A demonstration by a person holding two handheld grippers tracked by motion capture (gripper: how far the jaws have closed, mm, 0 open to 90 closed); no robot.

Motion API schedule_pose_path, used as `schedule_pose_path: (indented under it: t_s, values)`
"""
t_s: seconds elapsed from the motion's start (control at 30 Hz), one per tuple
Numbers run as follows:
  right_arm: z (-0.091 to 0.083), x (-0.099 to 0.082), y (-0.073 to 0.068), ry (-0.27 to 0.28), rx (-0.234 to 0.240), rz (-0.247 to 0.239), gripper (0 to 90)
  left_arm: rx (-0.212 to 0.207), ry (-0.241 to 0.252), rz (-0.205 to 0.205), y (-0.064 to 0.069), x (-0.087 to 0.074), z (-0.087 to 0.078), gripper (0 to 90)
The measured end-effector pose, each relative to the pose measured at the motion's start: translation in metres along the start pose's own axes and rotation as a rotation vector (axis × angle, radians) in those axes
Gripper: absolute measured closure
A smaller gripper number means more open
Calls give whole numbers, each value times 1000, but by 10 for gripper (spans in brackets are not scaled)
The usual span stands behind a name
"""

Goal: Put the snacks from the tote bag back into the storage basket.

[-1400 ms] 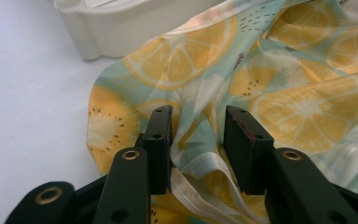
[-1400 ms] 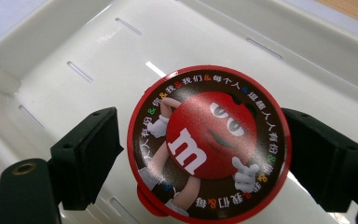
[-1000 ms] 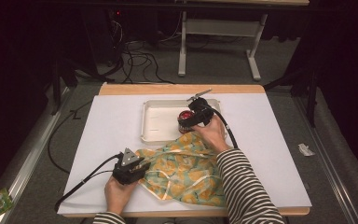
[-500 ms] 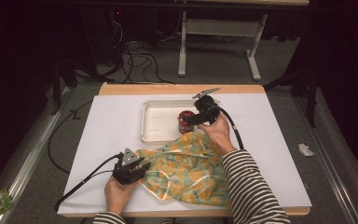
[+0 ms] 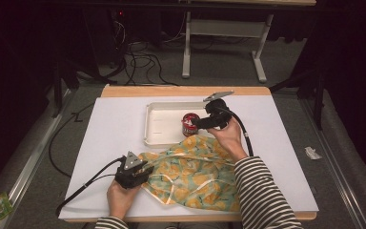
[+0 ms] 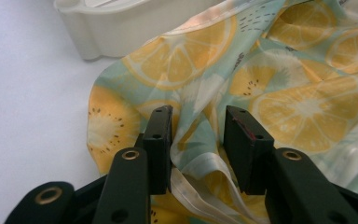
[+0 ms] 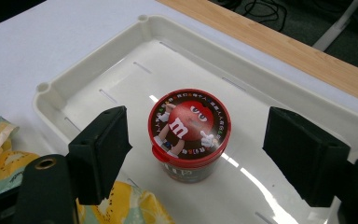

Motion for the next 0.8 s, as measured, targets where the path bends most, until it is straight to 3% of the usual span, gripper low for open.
schedule_pose_path:
  t_s: [0.8]
  values:
    - [-35, 4, -9, 71, 23, -20, 330, -7, -2, 0, 0, 0, 0, 606]
Point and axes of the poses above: each handheld gripper's, and its own axes: z roughly forward along the jaws, x roughly out of its top, y roughly to its right, the point moved 3 cm from there along z, roughly forward along the jaws, and after that the axes turned 15 degrees about -z, right-handed, at the moved point
